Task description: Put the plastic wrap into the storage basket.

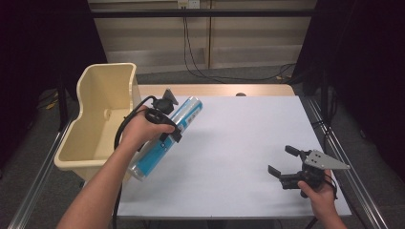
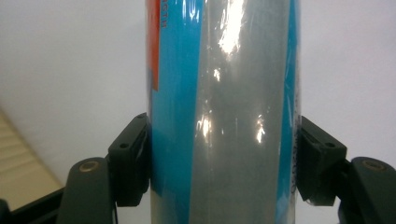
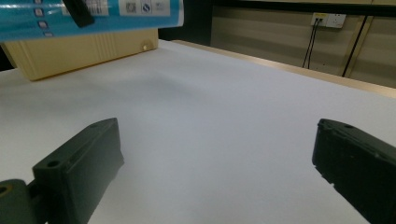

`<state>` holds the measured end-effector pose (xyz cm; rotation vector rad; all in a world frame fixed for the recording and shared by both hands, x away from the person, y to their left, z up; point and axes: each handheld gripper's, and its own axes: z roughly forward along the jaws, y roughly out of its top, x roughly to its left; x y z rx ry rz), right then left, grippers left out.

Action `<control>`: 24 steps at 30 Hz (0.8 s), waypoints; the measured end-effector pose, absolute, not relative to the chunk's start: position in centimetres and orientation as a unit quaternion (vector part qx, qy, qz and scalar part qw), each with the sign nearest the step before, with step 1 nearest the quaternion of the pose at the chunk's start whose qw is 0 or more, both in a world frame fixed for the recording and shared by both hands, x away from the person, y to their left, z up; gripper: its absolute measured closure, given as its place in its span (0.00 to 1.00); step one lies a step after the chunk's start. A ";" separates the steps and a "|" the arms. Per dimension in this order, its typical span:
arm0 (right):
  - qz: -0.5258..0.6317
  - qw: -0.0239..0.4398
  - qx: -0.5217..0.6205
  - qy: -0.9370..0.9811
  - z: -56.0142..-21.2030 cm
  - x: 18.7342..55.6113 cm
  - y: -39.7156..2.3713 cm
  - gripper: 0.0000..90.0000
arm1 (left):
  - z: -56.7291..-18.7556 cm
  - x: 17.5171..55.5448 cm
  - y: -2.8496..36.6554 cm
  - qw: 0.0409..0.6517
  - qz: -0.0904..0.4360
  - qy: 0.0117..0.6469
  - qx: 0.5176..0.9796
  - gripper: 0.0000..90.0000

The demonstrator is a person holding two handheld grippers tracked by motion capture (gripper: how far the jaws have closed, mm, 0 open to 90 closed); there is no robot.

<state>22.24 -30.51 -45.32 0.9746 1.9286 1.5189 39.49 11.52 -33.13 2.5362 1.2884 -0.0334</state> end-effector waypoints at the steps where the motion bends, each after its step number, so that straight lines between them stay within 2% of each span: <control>1: 0.557 0.248 0.357 0.707 -45.3 22.2 -30.5 0.01 | -33.1 39.5 11.5 0.148 -0.012 0.448 0.882 0.35; 7: 0.559 0.246 0.359 0.706 -45.3 22.2 -30.5 0.01 | -28.9 38.9 14.3 0.162 -0.010 0.483 0.860 0.35; 12: 0.559 0.245 0.358 0.707 -45.3 22.2 -30.4 0.01 | -26.9 38.4 16.9 0.168 -0.002 0.515 0.840 0.35; 24: 0.563 0.241 0.362 0.703 -45.3 22.3 -30.5 0.01 | -25.0 37.8 22.2 0.166 0.025 0.585 0.793 0.35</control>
